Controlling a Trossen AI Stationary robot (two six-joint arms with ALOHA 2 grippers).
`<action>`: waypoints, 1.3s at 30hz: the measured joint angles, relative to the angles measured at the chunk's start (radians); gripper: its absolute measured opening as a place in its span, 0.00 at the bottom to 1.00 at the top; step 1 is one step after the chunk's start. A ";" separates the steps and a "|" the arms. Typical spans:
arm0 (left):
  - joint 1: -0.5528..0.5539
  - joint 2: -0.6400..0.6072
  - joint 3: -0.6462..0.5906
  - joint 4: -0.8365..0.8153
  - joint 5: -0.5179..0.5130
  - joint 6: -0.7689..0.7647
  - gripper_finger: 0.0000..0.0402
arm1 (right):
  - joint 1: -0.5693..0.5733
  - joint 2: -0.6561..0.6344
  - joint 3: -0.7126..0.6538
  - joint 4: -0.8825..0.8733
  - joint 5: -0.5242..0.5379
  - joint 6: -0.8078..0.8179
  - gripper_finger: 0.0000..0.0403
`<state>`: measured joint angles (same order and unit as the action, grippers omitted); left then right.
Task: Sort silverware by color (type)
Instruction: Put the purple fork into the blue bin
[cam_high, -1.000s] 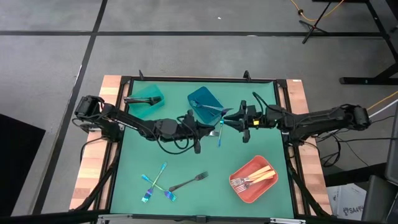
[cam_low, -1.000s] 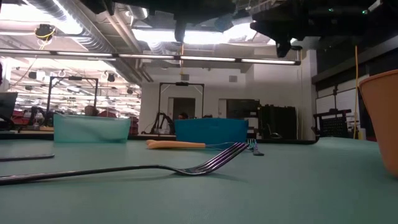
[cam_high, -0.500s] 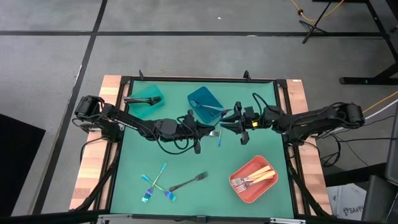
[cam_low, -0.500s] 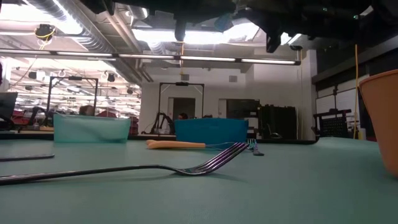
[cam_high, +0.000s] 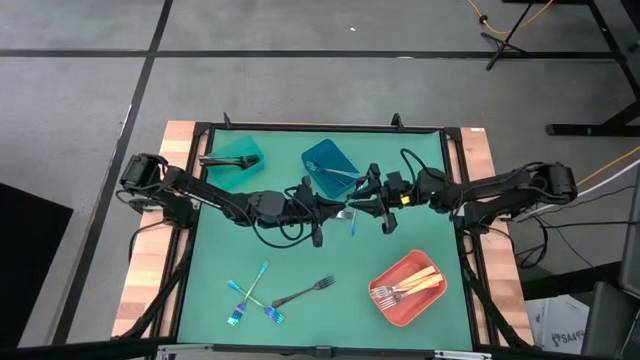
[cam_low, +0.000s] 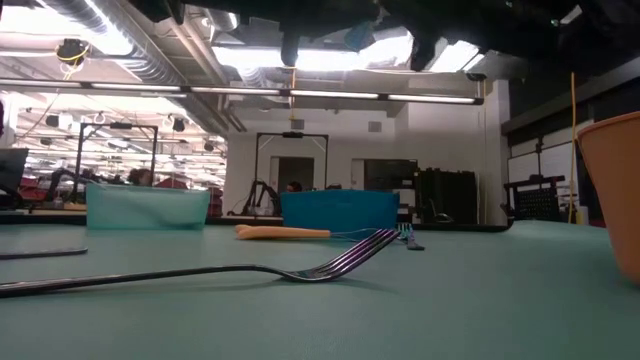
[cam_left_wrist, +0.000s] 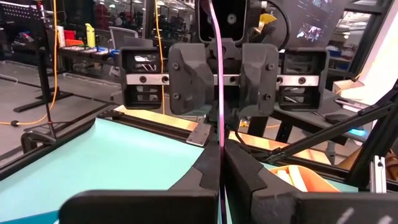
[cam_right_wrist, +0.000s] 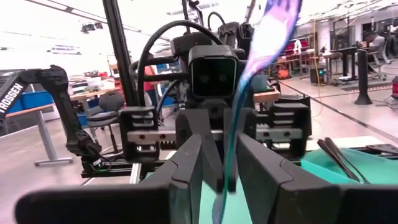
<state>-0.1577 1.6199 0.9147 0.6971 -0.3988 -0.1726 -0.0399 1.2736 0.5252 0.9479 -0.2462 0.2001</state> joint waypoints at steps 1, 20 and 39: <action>0.000 0.000 0.000 0.000 0.000 0.000 0.00 | 0.000 0.009 0.011 -0.004 0.000 0.000 0.22; 0.000 0.000 0.000 -0.008 -0.006 0.000 0.00 | 0.000 0.043 0.053 -0.010 -0.009 -0.017 0.05; 0.000 -0.001 0.001 -0.016 -0.032 0.001 0.05 | 0.000 0.043 0.053 -0.011 0.018 -0.021 0.00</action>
<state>-0.1574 1.6192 0.9154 0.6815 -0.4305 -0.1719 -0.0399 1.3163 0.5781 0.9371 -0.2279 0.1787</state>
